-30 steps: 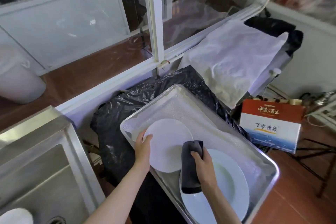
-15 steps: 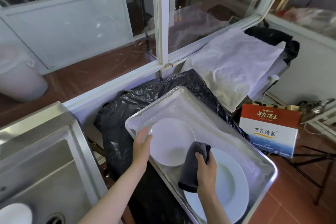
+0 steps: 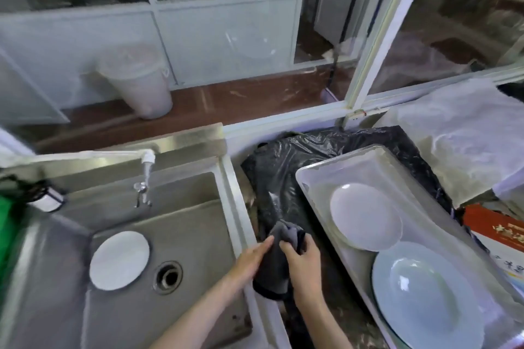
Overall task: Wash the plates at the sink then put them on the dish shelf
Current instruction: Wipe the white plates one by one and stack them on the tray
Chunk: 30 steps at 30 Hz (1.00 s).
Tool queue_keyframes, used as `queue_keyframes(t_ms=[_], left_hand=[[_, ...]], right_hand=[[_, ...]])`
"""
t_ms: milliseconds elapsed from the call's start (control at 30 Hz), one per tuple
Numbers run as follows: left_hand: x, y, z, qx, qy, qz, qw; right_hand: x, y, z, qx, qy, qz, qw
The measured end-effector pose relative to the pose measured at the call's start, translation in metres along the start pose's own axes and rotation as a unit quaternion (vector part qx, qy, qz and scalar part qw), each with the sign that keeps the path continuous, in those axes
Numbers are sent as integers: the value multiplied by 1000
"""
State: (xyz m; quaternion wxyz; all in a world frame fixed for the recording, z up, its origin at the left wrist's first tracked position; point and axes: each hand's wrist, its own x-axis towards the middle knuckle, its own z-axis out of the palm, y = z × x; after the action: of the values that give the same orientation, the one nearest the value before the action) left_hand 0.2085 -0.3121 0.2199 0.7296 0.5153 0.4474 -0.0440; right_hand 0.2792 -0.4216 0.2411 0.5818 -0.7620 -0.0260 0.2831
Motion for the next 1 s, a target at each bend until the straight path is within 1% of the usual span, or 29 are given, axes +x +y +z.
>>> queue_keyframes(t_ms=[33,133,233,333,433,533,700,833,900,1000], left_hand=[[-7,-6,-18,-7,28,18,999],[-27,-29,-73,21,98,84,991],[-45,-57,-121,43,159,117,979],[-62,-77,-165,24,194,123,973],[-80,-91,-206,0,230,124,965],[-81,-114,-247,6,281,107,954],[-65,-153,-299,13,279,52,959],[-31,-187,-338,-6,241,-8,971],[-7,-208,-358,-33,236,-36,971],[24,-232,-389,-120,221,-92,963]], right_hand=[[-11,0,16,-33,-6,-17,999],[-38,3,65,-98,-35,-63,993],[-61,10,114,-124,-80,-53,988],[-82,20,159,-134,-133,-39,981],[-103,38,200,-151,-220,-6,964],[-116,53,235,-191,-262,11,946],[-119,73,283,-203,-289,18,935],[-104,106,310,-207,-289,37,934],[-91,123,320,-201,-287,58,935],[-71,149,329,-191,-282,90,936]])
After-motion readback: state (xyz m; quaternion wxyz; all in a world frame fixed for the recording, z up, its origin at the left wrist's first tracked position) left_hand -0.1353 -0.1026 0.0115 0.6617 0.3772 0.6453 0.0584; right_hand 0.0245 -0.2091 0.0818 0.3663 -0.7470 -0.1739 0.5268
